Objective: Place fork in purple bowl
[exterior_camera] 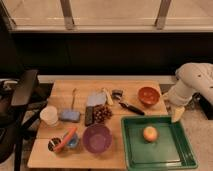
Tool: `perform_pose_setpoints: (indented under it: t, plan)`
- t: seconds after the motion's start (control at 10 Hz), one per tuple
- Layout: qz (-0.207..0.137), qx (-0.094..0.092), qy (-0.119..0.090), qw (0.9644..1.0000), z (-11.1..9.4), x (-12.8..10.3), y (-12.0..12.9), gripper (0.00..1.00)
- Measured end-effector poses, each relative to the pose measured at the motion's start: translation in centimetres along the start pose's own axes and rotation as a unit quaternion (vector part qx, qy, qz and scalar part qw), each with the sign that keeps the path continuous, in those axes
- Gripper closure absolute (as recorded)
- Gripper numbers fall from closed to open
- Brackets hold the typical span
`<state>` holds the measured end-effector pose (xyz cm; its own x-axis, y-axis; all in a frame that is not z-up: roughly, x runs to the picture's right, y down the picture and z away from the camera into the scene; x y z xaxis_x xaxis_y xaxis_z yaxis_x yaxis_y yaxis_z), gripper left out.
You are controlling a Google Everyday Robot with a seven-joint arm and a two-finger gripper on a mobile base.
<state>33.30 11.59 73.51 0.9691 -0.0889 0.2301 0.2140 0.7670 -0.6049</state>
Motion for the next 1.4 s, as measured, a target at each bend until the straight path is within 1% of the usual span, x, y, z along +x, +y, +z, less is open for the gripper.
perform_pose_setpoints:
  t: [0.7,0.8,0.9,1.0,1.1,1.2,1.3,1.4]
  plan:
    - [-0.002,-0.001,0.0,1.0,0.0,0.0,0.0,0.22]
    - [-0.013,-0.006,0.0,0.9999,-0.2,-0.1,0.1,0.22]
    - [-0.039,-0.016,-0.001,0.9991,-0.2,-0.7,0.1,0.22]
    - [-0.083,-0.027,-0.002,0.9962,-0.3,-2.2,-0.2,0.22]
    - [-0.114,-0.032,0.0,0.993,-0.4,-3.6,-0.5,0.22]
    - [-0.151,-0.038,0.003,0.9878,-0.5,-5.8,-0.9,0.22]
    - [-0.192,-0.041,0.006,0.9804,-0.6,-8.9,-1.6,0.22]
    - [-0.218,-0.036,0.007,0.9753,-0.7,-11.1,-2.3,0.22]
